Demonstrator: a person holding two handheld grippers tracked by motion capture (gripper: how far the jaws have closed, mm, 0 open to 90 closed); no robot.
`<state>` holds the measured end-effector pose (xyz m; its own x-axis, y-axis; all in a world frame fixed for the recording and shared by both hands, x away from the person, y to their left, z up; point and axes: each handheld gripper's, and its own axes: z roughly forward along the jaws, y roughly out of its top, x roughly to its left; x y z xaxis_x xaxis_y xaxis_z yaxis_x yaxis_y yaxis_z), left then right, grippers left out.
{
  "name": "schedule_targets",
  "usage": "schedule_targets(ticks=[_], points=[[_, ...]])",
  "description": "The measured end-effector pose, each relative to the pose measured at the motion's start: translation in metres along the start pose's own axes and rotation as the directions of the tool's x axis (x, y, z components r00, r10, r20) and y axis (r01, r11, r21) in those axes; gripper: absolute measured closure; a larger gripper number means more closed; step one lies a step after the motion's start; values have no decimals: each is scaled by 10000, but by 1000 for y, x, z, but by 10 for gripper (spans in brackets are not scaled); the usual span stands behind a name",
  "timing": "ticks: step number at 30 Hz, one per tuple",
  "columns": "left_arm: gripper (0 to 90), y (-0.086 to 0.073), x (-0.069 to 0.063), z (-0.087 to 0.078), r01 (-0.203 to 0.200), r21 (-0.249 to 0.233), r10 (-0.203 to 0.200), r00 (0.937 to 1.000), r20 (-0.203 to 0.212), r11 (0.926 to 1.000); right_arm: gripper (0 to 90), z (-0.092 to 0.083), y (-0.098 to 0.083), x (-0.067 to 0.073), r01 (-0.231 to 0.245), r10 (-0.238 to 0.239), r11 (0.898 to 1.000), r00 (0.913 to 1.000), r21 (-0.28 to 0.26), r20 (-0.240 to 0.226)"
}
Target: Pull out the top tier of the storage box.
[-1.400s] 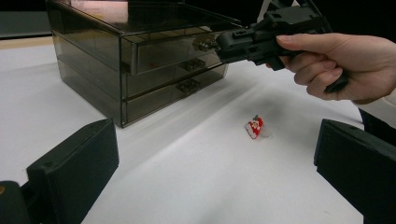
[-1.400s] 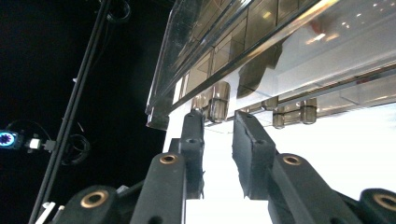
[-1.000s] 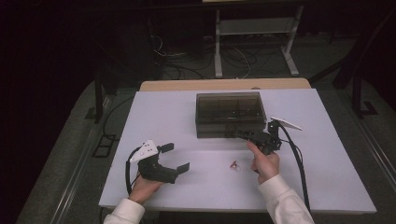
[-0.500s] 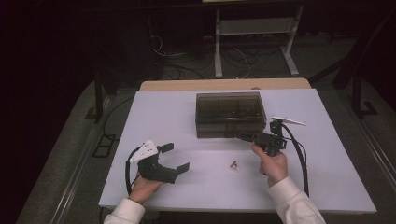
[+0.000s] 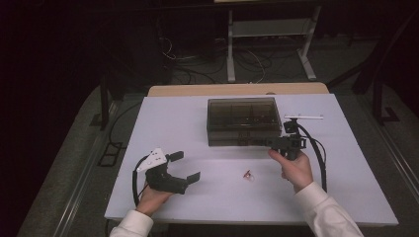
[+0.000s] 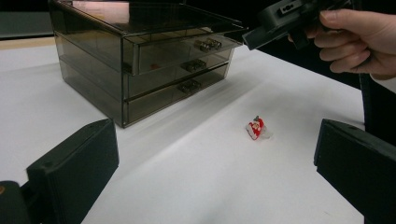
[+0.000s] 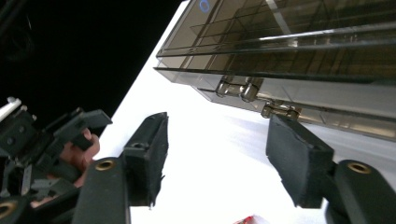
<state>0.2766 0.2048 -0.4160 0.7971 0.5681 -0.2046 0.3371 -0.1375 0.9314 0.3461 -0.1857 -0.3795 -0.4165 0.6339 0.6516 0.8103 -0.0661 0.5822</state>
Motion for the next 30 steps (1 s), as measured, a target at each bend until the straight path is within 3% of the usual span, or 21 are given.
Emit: schedule_targets(ticks=[6,13,22,30], points=[[0,0,0,0,30,-18,-30,10000,3,10000,231,-1,11,8,1121,-1127,9925,9936,486,101],[0,0,0,0,21,-15,-21,10000,18,10000,187,-1,25,18,2474,-2492,9628,9684,1085,38],[0,0,0,0,21,-30,-21,10000,33,10000,185,-3,43,28,3906,-3927,9084,9195,1494,-163],[0,0,0,0,35,-41,-35,10000,24,10000,184,1,56,33,4929,-4848,8533,8700,1699,-893]])
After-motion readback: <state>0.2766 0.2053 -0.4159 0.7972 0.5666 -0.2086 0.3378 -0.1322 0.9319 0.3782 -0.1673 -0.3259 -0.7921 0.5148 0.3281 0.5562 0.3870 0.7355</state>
